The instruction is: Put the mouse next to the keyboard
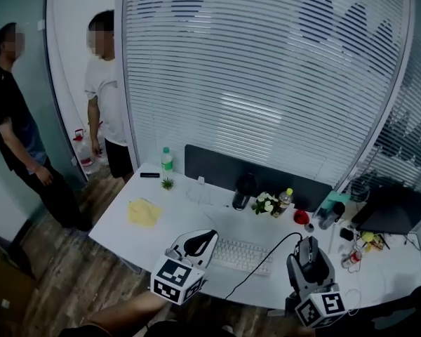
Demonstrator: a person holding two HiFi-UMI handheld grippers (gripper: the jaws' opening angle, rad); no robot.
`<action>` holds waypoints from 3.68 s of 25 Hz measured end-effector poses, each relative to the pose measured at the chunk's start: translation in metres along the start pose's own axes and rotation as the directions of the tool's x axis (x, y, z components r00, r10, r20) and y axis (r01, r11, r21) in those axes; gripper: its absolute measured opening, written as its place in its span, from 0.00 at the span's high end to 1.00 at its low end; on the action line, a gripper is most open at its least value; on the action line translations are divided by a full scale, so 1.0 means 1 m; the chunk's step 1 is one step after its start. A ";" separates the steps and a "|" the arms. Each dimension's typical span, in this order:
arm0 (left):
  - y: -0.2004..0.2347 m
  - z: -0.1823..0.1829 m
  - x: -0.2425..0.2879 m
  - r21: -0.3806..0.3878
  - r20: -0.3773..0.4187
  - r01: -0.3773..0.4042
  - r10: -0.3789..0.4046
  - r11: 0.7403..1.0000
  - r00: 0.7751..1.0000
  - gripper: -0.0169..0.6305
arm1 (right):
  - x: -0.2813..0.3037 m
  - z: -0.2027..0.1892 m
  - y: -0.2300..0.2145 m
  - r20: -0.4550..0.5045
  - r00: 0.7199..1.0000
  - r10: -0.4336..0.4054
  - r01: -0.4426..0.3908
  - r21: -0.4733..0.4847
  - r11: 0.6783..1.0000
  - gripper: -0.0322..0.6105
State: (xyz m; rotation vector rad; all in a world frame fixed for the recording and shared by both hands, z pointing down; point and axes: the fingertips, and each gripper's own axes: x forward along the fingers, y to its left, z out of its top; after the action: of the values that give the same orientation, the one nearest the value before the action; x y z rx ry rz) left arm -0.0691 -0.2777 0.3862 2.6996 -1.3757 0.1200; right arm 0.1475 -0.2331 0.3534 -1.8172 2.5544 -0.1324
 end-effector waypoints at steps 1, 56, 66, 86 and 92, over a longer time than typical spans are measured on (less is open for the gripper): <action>-0.003 -0.001 0.003 -0.006 -0.005 -0.011 0.011 1.000 1.000 0.93 | 0.004 0.001 -0.006 -0.002 1.000 0.014 -0.014 -0.005 1.000 0.47; -0.108 -0.145 0.116 -0.050 -0.293 -0.178 0.156 0.983 0.943 0.93 | 0.069 -0.336 -0.263 -0.547 0.836 -0.055 0.093 0.042 0.995 0.47; -0.109 -0.158 0.116 -0.047 -0.323 -0.201 0.175 0.978 0.930 0.93 | 0.069 -0.403 -0.281 -0.672 0.738 -0.055 0.114 0.044 0.992 0.47; -0.108 -0.163 0.110 -0.041 -0.342 -0.207 0.181 0.977 0.922 0.93 | 0.071 -0.432 -0.285 -0.724 0.680 -0.117 0.143 -0.025 0.989 0.45; -0.107 -0.158 0.106 -0.037 -0.337 -0.203 0.179 0.978 0.924 0.93 | 0.073 -0.430 -0.288 -0.734 0.666 -0.132 0.141 -0.050 0.989 0.40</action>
State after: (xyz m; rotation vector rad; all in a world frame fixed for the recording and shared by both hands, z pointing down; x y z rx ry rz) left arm 0.0761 -0.2795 0.5491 2.3417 -1.4958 0.5081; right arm 0.3727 -0.3669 0.8054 -2.3033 2.8167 -1.1091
